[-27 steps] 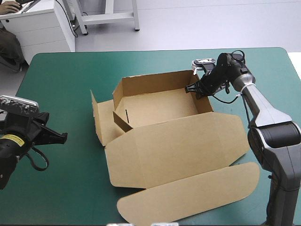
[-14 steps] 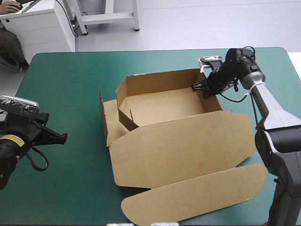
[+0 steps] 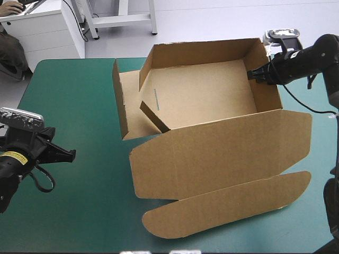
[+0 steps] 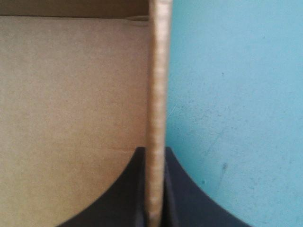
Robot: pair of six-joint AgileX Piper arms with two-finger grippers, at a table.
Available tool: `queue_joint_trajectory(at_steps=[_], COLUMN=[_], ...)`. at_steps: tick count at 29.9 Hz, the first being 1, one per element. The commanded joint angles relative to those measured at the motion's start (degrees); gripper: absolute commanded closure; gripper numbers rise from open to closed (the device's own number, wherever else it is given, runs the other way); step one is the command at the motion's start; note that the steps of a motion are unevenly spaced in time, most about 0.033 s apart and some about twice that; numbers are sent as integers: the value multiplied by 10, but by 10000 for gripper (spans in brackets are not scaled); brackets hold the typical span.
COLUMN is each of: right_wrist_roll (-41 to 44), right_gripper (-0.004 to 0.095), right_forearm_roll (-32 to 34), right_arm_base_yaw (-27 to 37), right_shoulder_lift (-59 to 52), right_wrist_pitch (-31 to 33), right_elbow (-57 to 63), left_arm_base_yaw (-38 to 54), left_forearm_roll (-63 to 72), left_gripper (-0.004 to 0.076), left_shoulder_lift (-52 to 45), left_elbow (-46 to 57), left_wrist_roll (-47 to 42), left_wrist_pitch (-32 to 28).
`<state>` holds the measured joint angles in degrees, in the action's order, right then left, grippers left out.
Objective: Fold the box
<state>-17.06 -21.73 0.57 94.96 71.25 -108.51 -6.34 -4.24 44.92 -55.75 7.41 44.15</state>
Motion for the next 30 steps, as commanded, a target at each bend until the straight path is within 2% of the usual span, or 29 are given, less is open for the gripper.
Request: queue_joint_trajectory(at_steps=[1, 7, 13, 17, 24, 27, 30], right_wrist_roll=[-10, -19, -56, -67, -61, -61, -58], right_gripper=[928, 928, 928, 928, 928, 928, 928], right_forearm_roll=[-25, -32, -63, -84, -82, -75, -65], right_arm_base_yaw=[12, 40, 63, 65, 65, 65, 65], right_shoulder_lift=[-68, -135, -208, -241, -269, -277, -280], right_wrist_pitch=[6, 7, 6, 6, 6, 6, 6], right_elbow=[-14, 1, 96, 135, 145, 145, 145], left_arm_base_yaw=[1, 1, 1, 1, 21, 53, 103], left_forearm_roll=[-2, -5, -17, 24, 187, 292, 418], left_gripper=[731, 731, 704, 704, 704, 704, 704], left_shoulder_lift=[-1, -1, -1, 11, 69, 95, 118], left_elbow=[-16, -16, -8, 11, 12, 12, 12], left_wrist_roll=[-5, -23, -23, -5, 79, 152, 258], left_wrist_pitch=[-37, -37, -38, -48, -44, -36, -1])
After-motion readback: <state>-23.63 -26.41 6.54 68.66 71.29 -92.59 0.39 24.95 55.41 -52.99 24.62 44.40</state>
